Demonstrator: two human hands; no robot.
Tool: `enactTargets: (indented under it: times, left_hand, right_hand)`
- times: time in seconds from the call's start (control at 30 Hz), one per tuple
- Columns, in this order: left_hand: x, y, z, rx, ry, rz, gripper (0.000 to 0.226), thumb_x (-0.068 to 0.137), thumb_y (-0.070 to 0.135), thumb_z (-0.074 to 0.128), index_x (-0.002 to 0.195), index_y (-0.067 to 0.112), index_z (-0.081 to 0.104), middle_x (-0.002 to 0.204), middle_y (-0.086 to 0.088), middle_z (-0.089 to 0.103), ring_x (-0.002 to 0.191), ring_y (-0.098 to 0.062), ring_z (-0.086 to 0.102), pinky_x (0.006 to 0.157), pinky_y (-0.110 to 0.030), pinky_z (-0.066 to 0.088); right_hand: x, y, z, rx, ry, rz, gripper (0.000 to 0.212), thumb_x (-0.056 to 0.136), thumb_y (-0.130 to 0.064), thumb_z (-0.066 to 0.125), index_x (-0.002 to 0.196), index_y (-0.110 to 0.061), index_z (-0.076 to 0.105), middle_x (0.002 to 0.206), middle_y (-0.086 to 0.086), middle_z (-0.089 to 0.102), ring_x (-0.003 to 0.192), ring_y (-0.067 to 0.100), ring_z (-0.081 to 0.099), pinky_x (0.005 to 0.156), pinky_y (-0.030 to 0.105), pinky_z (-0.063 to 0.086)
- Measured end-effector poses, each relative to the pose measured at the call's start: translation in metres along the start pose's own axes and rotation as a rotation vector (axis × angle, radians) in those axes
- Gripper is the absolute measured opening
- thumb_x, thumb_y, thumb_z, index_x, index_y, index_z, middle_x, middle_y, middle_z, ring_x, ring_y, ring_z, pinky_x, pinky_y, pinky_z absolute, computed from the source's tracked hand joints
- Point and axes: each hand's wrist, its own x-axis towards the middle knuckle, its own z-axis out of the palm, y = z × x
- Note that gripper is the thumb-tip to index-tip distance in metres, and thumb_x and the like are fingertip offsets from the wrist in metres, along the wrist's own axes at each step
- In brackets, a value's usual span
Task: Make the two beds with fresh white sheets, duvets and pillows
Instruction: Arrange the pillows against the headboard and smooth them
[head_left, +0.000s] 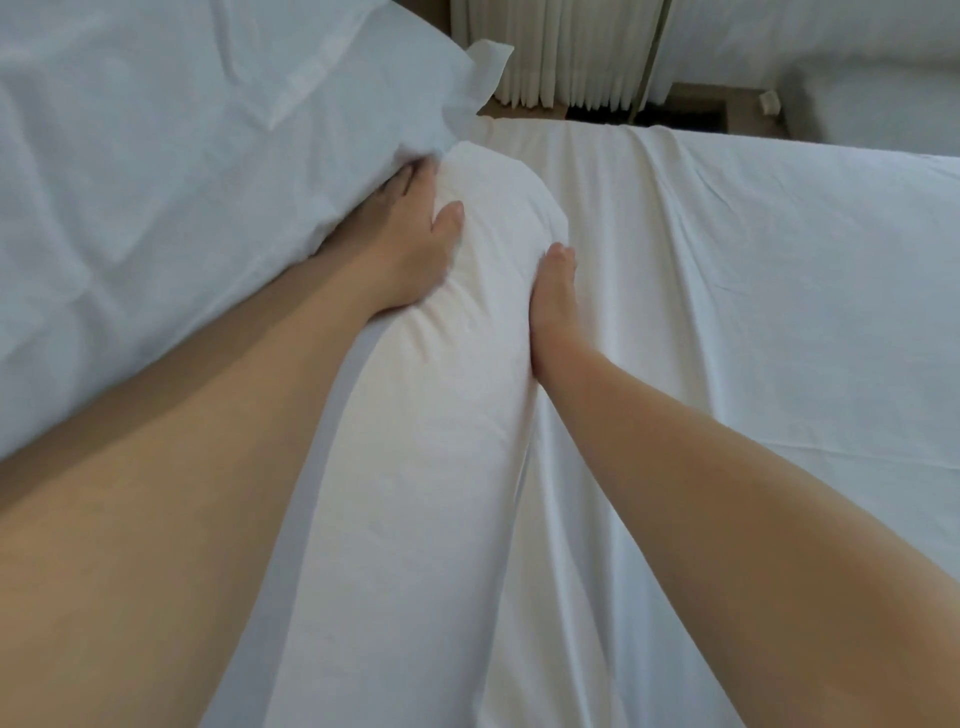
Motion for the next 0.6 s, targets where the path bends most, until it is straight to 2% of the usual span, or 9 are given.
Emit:
enactTargets:
  times: [0.1,0.17,0.23,0.3,0.37,0.43,0.47,0.53,0.6]
  left_hand:
    - [0.014,-0.002,0.007,-0.095,-0.102,-0.047,0.058,0.096,0.048,0.022,0.147,0.021,0.031,0.158,-0.004,0.027,0.144,-0.021,0.024,0.119,-0.041,0.018]
    - [0.020,-0.007,0.011,-0.164,-0.165,-0.061,0.047,0.093,0.047,0.021,0.122,0.024,0.049,0.148,-0.004,0.041,0.135,-0.024,0.037,0.114,-0.042,0.026]
    - [0.024,-0.008,0.015,-0.192,-0.154,-0.010,0.057,0.087,0.054,0.019,0.125,0.026,0.050,0.151,0.004,0.039,0.137,-0.018,0.035,0.116,-0.042,0.024]
    - [0.029,-0.010,0.019,-0.229,-0.159,0.042,0.065,0.083,0.058,0.018,0.138,0.032,0.043,0.154,0.008,0.035,0.140,-0.013,0.032,0.118,-0.040,0.023]
    - [0.027,-0.011,0.023,-0.275,-0.151,0.076,0.059,0.087,0.055,0.019,0.139,0.040,0.040,0.151,0.011,0.038,0.135,-0.005,0.036,0.118,-0.034,0.023]
    - [0.026,-0.012,0.025,-0.358,-0.113,0.084,0.042,0.095,0.047,0.023,0.126,0.040,0.049,0.126,0.024,0.050,0.112,0.011,0.042,0.107,-0.017,0.027]
    - [0.031,-0.012,0.025,-0.382,-0.089,0.088,0.029,0.098,0.040,0.025,0.111,0.035,0.050,0.104,0.025,0.051,0.095,0.013,0.043,0.097,-0.013,0.032]
    - [0.042,-0.004,0.023,-0.431,-0.092,0.107,0.018,0.098,0.033,0.028,0.093,0.022,0.040,0.082,0.016,0.042,0.079,0.003,0.042,0.090,-0.025,0.038]
    - [0.055,0.007,0.022,-0.549,-0.108,0.049,0.023,0.100,0.035,0.027,0.097,0.022,0.044,0.096,0.017,0.048,0.094,-0.001,0.045,0.094,-0.023,0.036]
  right_hand:
    - [0.004,0.004,0.004,0.029,-0.069,-0.041,0.088,0.069,-0.071,0.029,0.150,-0.039,0.028,0.153,-0.009,0.038,0.142,0.019,0.032,0.117,0.048,0.024]
    - [0.005,0.006,0.009,0.008,-0.113,-0.069,0.082,0.067,-0.069,0.032,0.140,-0.034,0.045,0.142,-0.008,0.051,0.138,0.023,0.037,0.114,0.051,0.028]
    - [0.006,0.002,0.011,-0.016,-0.141,-0.106,0.074,0.070,-0.065,0.033,0.132,-0.027,0.050,0.137,-0.006,0.054,0.133,0.022,0.043,0.113,0.053,0.032]
    - [0.005,0.000,0.009,-0.030,-0.134,-0.177,0.063,0.081,-0.057,0.035,0.137,-0.031,0.044,0.142,-0.005,0.050,0.130,0.020,0.046,0.112,0.053,0.033]
    - [0.002,0.004,0.006,-0.014,-0.142,-0.267,0.061,0.091,-0.048,0.034,0.151,-0.037,0.025,0.155,-0.007,0.035,0.140,0.016,0.036,0.116,0.049,0.029]
    - [-0.001,0.008,0.002,0.029,-0.123,-0.300,0.061,0.097,-0.043,0.030,0.155,-0.037,0.013,0.161,-0.013,0.019,0.147,0.008,0.022,0.121,0.043,0.019]
    - [0.001,0.010,-0.001,0.048,-0.115,-0.284,0.062,0.096,-0.045,0.029,0.155,-0.037,0.013,0.161,-0.014,0.017,0.147,0.006,0.019,0.122,0.040,0.017]
    - [0.011,0.008,-0.002,0.084,-0.094,-0.136,0.075,0.083,-0.067,0.028,0.153,-0.042,0.020,0.158,-0.016,0.027,0.144,0.007,0.027,0.120,0.039,0.020]
    - [0.028,0.007,0.000,0.115,-0.068,0.021,0.088,0.070,-0.079,0.026,0.150,-0.045,0.025,0.154,-0.017,0.035,0.141,0.012,0.035,0.118,0.044,0.024]
